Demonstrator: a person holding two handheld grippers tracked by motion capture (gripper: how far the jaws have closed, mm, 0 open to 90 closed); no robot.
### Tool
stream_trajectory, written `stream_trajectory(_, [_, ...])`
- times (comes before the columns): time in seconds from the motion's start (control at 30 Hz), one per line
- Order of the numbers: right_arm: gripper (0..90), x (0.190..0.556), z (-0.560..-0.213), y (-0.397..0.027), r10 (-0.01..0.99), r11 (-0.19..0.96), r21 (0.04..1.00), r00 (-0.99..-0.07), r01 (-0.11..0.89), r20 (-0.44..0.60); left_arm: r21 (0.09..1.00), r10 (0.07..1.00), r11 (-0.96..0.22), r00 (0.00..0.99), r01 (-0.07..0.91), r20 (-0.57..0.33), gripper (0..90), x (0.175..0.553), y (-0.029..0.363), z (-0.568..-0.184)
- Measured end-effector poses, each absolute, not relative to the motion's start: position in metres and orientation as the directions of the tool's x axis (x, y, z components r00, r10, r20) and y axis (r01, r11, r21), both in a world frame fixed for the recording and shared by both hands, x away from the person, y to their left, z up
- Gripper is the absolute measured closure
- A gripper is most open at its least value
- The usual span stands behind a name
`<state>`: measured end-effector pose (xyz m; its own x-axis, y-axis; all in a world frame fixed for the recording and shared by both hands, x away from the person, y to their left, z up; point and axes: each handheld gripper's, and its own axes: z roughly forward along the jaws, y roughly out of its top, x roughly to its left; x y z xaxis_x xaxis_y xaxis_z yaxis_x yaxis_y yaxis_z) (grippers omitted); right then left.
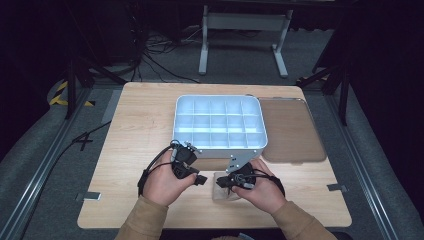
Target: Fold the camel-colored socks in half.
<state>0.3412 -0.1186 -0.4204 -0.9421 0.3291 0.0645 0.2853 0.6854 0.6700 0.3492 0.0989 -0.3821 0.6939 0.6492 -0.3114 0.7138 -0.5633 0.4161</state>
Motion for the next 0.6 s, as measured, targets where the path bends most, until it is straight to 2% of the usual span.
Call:
stream_trajectory(0.23, [86.3, 0.341, -0.422, -0.128, 0.353, 0.699, 0.648, -0.934, 0.303, 0.056, 0.409, 0.638, -0.58, 0.705, 0.705, -0.311, 58.4, 0.352, 0.096, -0.383])
stream_trajectory(0.6, [86.4, 0.339, -0.427, -0.147, 0.393, 0.715, 0.613, -0.918, 0.336, 0.045, 0.395, 0.613, -0.619, 0.732, 0.679, -0.298, 66.2, 0.361, 0.08, -0.387])
